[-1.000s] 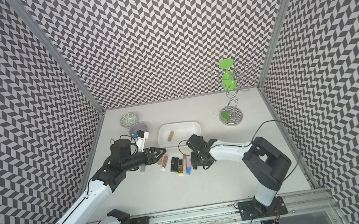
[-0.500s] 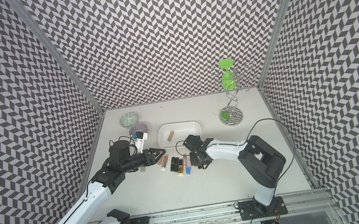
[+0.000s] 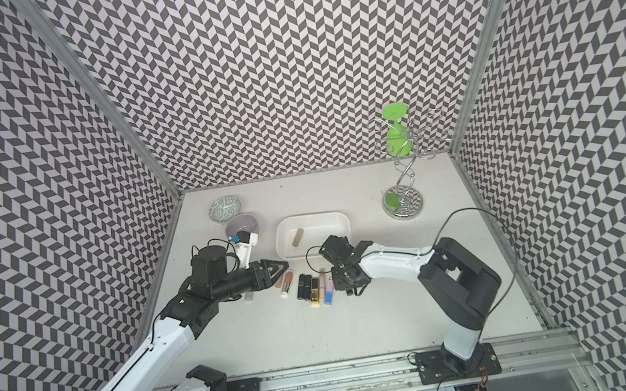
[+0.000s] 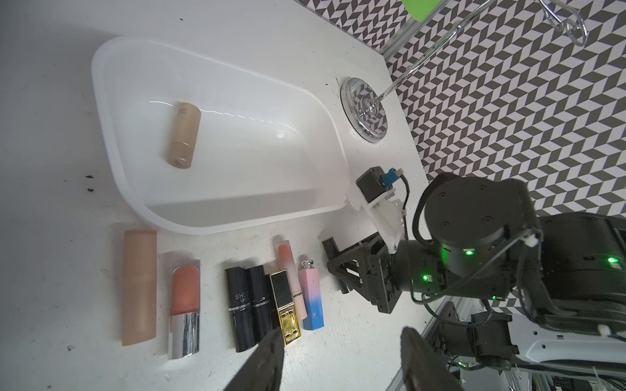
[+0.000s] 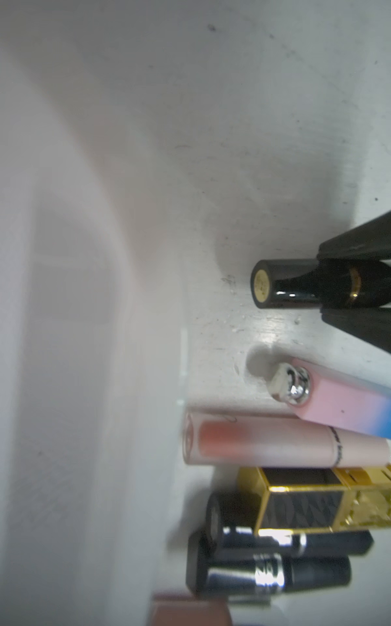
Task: Put the lipstick into the storage box
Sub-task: Pick up the lipstick at the center of the board, then place the lipstick in the storage box.
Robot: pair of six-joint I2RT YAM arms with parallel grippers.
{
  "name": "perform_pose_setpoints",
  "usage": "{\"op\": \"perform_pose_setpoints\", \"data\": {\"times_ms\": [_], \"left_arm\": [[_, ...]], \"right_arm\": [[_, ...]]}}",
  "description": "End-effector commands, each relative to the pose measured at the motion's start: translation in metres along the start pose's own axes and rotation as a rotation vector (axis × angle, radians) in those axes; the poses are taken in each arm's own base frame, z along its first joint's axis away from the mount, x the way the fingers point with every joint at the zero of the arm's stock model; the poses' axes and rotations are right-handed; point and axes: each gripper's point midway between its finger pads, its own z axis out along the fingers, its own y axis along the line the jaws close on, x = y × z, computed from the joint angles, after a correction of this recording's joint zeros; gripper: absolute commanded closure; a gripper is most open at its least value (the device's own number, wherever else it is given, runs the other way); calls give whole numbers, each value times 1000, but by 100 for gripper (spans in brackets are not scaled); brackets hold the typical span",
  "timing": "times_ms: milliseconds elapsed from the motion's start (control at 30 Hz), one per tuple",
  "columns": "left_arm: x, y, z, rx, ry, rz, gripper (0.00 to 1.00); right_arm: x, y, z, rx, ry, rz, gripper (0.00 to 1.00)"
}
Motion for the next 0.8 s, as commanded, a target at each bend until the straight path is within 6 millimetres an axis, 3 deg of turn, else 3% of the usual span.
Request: {"op": "perform_pose_setpoints", "data": {"times_ms": [0, 267, 500, 600, 767], "left_arm": [[-5, -4, -4, 21, -19, 20, 41], [-25, -14, -17, 47, -69, 30, 41], [-38, -24, -24, 54, -93, 36, 41], [-43, -29, -29, 52, -103, 43, 41], [-47, -36, -37, 50, -116, 49, 41]], "right_arm": [[-18, 29, -41, -135, -72, -33, 80], [-15, 72, -116, -432, -74, -35, 81], [-62, 99, -186, -567, -226, -5, 81], [-85, 106, -195, -614, -237, -3, 81], [-116, 106, -190, -700, -208, 14, 81]]}}
